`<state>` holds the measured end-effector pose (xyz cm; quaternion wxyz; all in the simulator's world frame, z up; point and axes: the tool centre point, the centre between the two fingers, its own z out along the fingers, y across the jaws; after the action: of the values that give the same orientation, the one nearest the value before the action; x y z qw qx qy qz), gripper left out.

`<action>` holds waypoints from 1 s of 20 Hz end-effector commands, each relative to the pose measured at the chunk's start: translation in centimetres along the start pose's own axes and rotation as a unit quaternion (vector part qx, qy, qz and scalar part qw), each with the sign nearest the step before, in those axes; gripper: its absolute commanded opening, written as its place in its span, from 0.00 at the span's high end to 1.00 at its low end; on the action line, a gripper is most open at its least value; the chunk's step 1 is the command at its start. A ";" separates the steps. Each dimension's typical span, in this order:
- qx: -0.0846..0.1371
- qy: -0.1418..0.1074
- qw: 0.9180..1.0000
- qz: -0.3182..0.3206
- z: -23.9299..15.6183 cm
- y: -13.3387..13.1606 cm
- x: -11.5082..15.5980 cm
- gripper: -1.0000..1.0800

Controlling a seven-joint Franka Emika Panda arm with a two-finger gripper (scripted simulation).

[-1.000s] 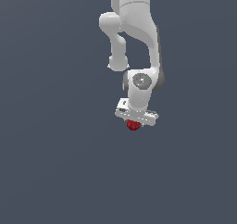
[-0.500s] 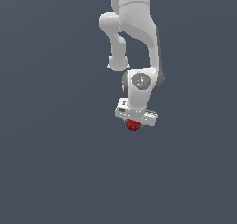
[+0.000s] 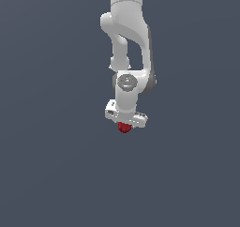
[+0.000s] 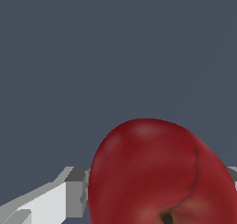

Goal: Pick up the object and move it to a goal position.

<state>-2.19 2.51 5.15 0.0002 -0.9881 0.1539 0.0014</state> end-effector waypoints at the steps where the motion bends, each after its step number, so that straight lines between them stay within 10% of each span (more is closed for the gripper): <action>1: 0.000 0.001 1.000 0.001 -0.4 2.3 1.1 1.00; 20: 0.000 0.001 1.000 0.001 -2.2 19.4 9.4 1.00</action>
<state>0.58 -18.04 7.14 0.0001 -0.9878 0.1559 0.0013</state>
